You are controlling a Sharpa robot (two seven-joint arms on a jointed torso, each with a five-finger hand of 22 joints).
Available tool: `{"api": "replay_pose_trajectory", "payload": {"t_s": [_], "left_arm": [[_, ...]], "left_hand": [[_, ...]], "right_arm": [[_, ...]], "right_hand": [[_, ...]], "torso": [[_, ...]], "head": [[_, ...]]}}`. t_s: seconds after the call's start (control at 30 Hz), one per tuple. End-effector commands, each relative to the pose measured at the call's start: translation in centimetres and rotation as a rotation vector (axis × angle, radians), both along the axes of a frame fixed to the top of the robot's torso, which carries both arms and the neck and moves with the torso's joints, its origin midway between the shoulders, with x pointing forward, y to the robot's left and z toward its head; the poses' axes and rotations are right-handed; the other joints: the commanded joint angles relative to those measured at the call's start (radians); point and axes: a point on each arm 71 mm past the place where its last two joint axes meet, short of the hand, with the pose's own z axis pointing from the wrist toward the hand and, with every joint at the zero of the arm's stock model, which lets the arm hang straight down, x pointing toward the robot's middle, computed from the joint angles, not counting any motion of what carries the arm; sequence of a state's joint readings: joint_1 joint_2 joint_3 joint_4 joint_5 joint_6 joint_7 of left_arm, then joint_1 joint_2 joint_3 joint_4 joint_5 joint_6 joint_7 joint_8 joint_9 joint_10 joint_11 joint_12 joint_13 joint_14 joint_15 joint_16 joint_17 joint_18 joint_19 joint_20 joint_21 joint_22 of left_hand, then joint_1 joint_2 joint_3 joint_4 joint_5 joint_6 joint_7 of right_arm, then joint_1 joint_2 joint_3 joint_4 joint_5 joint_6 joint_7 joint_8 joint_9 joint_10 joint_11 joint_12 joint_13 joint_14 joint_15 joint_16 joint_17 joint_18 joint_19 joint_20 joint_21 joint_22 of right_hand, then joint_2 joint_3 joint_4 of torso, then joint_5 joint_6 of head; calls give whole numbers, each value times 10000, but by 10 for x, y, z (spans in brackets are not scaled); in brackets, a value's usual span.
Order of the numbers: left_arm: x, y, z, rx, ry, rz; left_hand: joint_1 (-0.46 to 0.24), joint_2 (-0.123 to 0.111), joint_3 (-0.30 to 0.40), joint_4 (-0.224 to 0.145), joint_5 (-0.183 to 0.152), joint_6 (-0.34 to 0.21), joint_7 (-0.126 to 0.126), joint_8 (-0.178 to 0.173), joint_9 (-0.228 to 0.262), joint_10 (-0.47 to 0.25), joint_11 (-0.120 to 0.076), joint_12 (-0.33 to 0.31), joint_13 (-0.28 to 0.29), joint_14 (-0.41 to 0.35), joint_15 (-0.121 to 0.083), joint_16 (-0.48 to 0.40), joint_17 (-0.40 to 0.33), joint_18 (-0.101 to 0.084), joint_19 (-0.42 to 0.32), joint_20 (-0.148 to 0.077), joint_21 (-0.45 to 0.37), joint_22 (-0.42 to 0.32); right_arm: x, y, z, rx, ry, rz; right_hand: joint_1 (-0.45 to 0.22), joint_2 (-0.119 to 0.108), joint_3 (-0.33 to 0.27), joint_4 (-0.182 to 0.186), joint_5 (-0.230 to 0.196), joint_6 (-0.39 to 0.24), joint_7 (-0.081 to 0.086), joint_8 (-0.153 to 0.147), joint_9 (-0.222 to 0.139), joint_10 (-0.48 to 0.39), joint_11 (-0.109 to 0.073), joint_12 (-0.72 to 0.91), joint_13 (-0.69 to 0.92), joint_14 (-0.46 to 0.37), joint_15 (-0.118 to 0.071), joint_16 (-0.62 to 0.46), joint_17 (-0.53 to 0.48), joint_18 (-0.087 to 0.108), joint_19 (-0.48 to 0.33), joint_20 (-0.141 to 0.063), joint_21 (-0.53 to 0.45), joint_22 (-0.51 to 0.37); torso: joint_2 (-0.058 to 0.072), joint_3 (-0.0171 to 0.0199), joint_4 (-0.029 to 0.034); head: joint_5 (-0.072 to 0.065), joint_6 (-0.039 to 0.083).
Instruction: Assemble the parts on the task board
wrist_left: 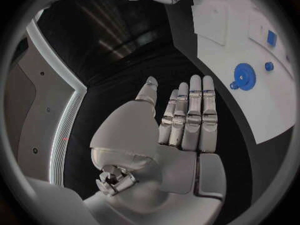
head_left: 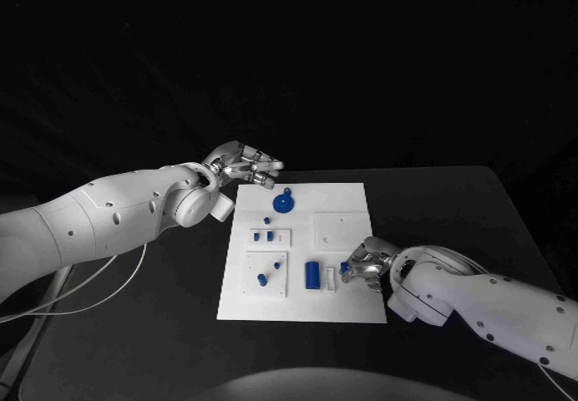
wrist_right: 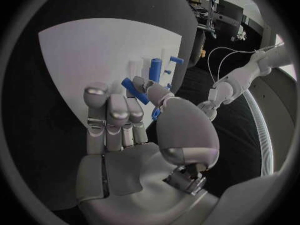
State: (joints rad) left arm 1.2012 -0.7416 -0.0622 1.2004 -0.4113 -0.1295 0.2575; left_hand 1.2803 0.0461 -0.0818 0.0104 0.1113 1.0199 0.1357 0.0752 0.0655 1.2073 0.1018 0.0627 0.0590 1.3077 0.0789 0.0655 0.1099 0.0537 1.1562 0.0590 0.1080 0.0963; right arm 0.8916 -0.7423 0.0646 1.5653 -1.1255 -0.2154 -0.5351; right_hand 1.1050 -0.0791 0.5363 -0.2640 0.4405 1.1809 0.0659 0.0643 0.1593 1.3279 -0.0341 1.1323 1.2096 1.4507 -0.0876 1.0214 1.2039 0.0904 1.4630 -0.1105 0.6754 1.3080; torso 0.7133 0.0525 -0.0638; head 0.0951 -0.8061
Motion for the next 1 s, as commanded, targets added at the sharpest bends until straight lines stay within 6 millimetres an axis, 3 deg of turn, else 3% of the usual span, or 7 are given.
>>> {"api": "replay_pose_trajectory", "payload": {"t_s": [0.03,0.23,0.3,0.47,0.53,1.0], "left_arm": [[-1,-2,0,-95,31,-137],[-1,-2,0,-88,59,-163],[-1,-2,0,-84,68,-172],[-1,-2,0,-72,85,-172],[-1,-2,0,-69,92,-172],[-1,-3,0,-51,132,-196]], "left_hand": [[7,45,-15,-20,0,-39,27,6,10,-79,23,-34,16,-71,-31,-24,-12,-61,-63,18,-3,-14],[7,45,-15,-20,0,-39,27,6,10,-79,23,-34,16,-71,-31,-24,-12,-61,-63,18,-3,-14],[14,34,-13,-26,-10,-39,28,9,10,-88,26,-32,17,-81,-27,-23,-13,-61,-70,23,-9,-17],[14,37,-11,-25,-6,-43,29,7,10,-89,26,-32,17,-91,-23,-26,-14,-62,-75,24,-12,-18],[22,23,-12,-34,-5,-59,35,3,10,-107,32,-34,16,-101,-20,-24,-16,-62,-82,29,-16,-21],[26,21,-7,-36,-3,-68,39,6,10,-117,37,-32,17,-127,-11,-25,-21,-62,-99,37,-30,-28]], "right_arm": [[-3,1,-3,-295,560,302],[-4,5,-3,-354,608,392],[-4,7,-3,-355,600,400],[-4,9,-3,-375,589,402],[-4,10,-4,-391,595,406],[-4,16,-5,-600,715,628]], "right_hand": [[34,157,-442,99,-52,72,4,-7,23,-86,23,-78,-29,0,-19,-55,-24,-169,140,-4,-128,677],[-13,168,-1510,783,-1256,216,-159,-10,34,-69,-26,-101,-70,2,-33,-87,-61,-221,199,-12,-327,639],[-92,112,-1644,1047,-1844,281,-207,-7,31,-52,-43,-105,-81,10,-34,-79,-59,-233,215,-13,-346,640],[38,-236,-1582,2037,-2364,432,-272,-7,1,-20,-77,-123,-112,22,-64,-81,-72,-277,278,-51,-459,656],[-36,-285,-1525,2243,-2576,470,-297,-9,3,-13,-85,-123,-114,22,-69,-78,-69,-283,292,-55,-474,665],[-80,-441,-1533,2638,-2692,555,-315,-6,40,-23,-94,-154,-141,10,-79,-101,-81,-302,316,-66,-594,674]], "torso": [[-2,5,-2],[2,3,-4],[2,3,-4],[3,4,6],[2,2,4],[2,7,1]], "head": [[16,-12],[22,-24],[22,-24],[25,-30],[29,-35],[85,-44]]}}
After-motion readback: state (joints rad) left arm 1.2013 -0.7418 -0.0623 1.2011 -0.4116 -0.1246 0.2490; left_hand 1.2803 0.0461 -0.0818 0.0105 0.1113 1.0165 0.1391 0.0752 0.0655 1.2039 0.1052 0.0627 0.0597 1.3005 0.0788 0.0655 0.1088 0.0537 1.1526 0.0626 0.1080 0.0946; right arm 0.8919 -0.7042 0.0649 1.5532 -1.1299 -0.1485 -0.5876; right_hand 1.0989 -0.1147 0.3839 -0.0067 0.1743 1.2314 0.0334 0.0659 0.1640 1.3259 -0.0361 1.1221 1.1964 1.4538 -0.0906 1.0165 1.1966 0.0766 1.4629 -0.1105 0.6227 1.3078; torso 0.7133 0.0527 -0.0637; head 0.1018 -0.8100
